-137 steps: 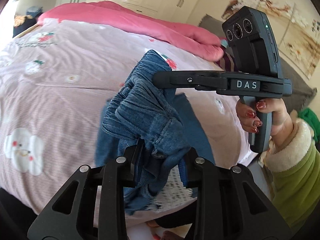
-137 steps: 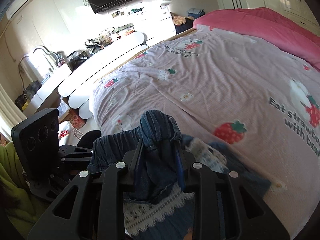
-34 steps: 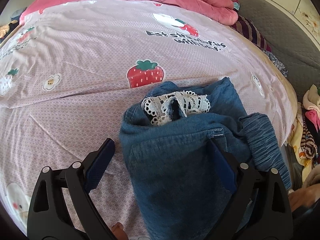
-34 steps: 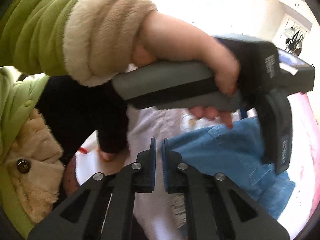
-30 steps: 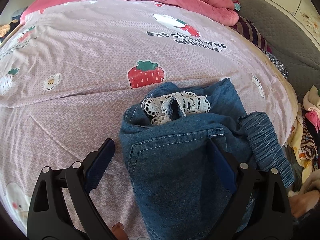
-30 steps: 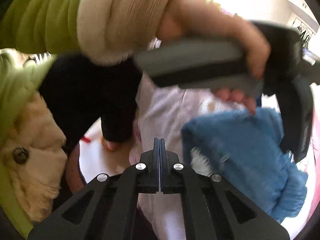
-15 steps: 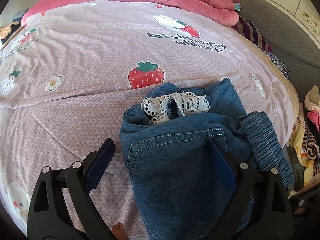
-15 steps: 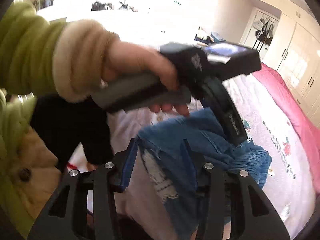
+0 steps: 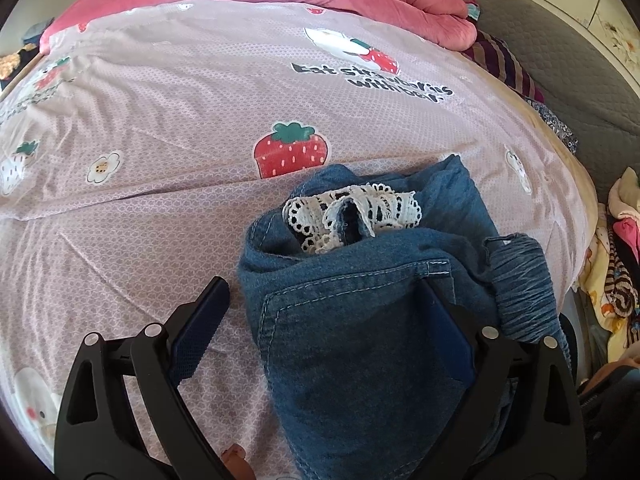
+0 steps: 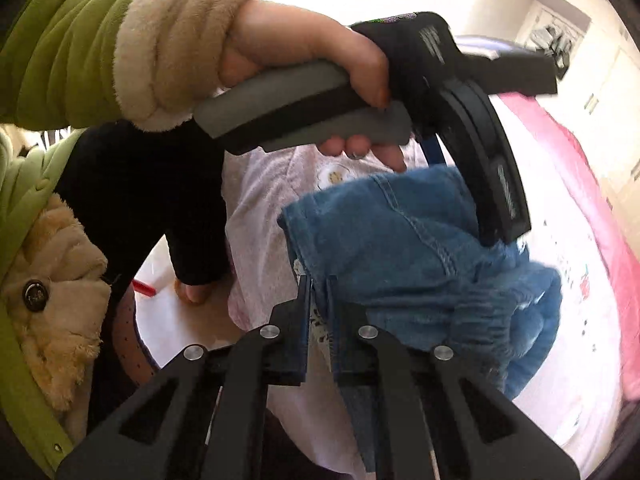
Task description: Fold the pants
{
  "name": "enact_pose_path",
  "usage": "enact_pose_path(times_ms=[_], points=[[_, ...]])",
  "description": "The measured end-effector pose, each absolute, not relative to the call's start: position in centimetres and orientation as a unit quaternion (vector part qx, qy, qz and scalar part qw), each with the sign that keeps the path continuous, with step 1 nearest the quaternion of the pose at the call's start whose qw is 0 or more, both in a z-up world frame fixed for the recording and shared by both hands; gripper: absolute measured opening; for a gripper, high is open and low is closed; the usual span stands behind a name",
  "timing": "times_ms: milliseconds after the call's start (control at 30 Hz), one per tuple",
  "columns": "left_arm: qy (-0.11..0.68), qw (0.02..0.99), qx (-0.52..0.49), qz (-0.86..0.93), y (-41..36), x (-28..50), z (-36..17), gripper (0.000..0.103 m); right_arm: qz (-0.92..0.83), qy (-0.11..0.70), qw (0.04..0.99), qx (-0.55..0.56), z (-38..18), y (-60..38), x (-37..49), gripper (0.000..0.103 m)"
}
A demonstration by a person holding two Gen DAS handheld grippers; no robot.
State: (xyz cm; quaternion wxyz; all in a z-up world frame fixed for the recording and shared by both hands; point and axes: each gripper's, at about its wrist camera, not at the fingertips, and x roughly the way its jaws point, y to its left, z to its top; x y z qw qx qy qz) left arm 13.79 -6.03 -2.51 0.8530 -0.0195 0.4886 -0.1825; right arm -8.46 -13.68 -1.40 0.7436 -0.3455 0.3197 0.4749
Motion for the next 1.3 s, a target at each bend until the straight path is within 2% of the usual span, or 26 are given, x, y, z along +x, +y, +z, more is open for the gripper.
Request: enact_pose_path(times_ms=[267, 333, 400, 533, 667, 1300], points=[[0.484, 0.856, -0.016, -0.18, -6.2, 13.6, -2.3, 0.088, 0.465, 0.331, 0.774, -0.272, -1.0, -14.9, -8.0, 0.013], [0.481, 0.858, -0.014, -0.181, -6.2, 13.4, -2.2, 0.088, 0.467, 0.326, 0.783, -0.251, 0.2, -15.6, -8.2, 0.018], [0.478, 0.86, -0.012, -0.179, -6.2, 13.2, -2.0, 0.088, 0.465, 0.32, 0.793, -0.23, 1.4, -16.1, -8.4, 0.029], [0.474, 0.861, -0.014, -0.182, -6.3, 13.1, -1.6, 0.088, 0.451, 0.309, 0.81, -0.212, 3.3, -17.0, -8.7, 0.031], [0.466, 0.864, -0.014, -0.19, -6.6, 12.5, -1.0, 0.088, 0.427, 0.314, 0.826, -0.193, 4.4, -17.8, -8.6, 0.037], [0.417, 0.891, -0.013, -0.181, -5.9, 8.1, 3.3, 0.09, 0.356, 0.292, 0.88, -0.12, 6.4, -21.3, -8.8, 0.076]])
